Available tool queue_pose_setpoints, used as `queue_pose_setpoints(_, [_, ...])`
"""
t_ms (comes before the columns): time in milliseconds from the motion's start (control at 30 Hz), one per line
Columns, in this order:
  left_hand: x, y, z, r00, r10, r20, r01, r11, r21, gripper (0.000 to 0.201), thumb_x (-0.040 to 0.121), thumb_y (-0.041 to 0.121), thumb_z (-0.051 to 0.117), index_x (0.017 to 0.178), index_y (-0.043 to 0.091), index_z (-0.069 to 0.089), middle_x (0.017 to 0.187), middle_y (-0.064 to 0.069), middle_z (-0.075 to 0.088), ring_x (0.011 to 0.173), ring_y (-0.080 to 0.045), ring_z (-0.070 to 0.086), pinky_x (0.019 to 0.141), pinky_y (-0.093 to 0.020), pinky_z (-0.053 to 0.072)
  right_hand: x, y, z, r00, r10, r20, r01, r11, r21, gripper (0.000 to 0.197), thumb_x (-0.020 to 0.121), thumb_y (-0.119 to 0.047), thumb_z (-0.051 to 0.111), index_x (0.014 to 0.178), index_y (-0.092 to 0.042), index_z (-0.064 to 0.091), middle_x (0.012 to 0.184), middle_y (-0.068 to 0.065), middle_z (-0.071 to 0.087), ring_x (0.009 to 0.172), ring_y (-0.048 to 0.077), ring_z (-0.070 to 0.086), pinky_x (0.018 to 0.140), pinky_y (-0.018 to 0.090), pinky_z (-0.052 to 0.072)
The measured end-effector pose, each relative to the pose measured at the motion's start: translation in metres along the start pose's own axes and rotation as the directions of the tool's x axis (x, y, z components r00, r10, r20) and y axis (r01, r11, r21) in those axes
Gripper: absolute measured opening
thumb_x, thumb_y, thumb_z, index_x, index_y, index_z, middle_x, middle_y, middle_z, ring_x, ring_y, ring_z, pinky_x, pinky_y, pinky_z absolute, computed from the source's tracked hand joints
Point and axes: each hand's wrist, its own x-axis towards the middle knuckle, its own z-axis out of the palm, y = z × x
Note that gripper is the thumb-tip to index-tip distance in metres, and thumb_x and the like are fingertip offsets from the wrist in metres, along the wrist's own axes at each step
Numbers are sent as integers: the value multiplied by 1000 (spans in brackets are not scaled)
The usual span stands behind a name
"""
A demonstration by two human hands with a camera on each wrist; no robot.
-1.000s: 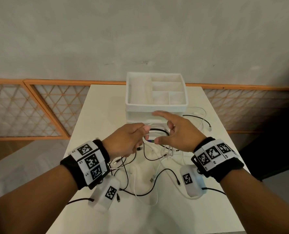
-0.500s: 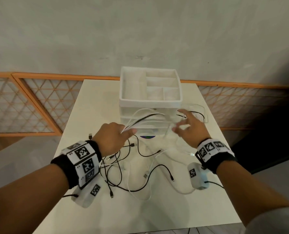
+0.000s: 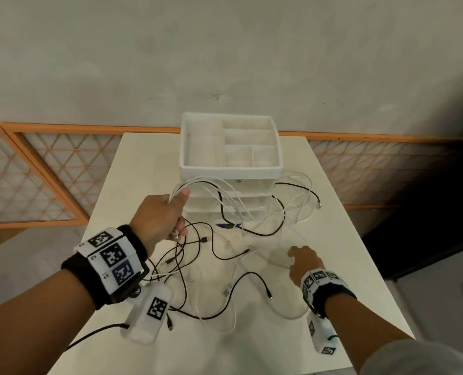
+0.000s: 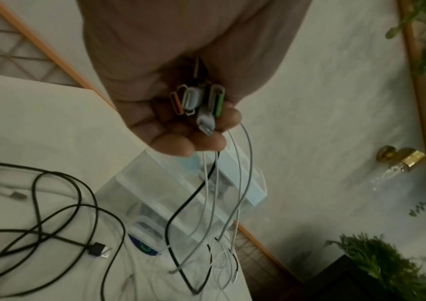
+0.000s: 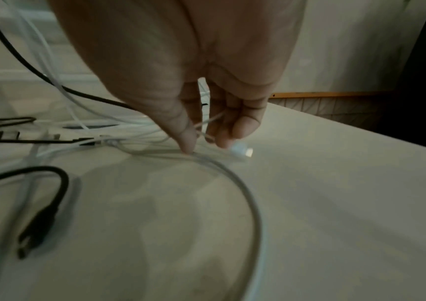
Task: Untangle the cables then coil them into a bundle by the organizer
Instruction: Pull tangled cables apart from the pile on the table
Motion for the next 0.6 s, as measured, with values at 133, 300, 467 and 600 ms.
queue_pose_setpoints(133, [5,0,-4,999,-47,2,47,999,-16,45,97,43,56,67,11,44,44,-3,48,45,-22,53,52,-29,45,1,-7,-47,979,-60,-196,82,991,108,19,93,-15,59,103,-15,76,107,9,66,106,31,64,83,30,48])
queue_pose_setpoints(300, [7,-6,-7,994,-103,-31,104,995,9,44,97,46,53,68,13,47,51,-4,51,45,-20,55,49,-26,46,-24,-22,-154,778,85,-622,265,854,448,27,95,-33,64,107,-13,77,110,10,74,102,27,67,84,22,40])
queue_pose_setpoints(467, [7,-5,-7,992,-123,-39,123,992,1,44,98,45,51,69,13,48,52,-5,50,44,-20,54,47,-25,44,-39,-37,-188,807,-18,-590,425,710,561,21,91,-36,69,97,-18,80,98,-1,77,92,12,69,89,27,54])
queue_pose_setpoints(600, [7,-2,-14,986,-162,-50,160,986,-38,41,100,43,49,72,12,48,57,-6,50,48,-20,55,46,-25,43,-52,-47,-206,611,115,-784,626,535,567,20,94,-28,66,102,-14,77,85,-10,70,71,-9,61,69,5,44])
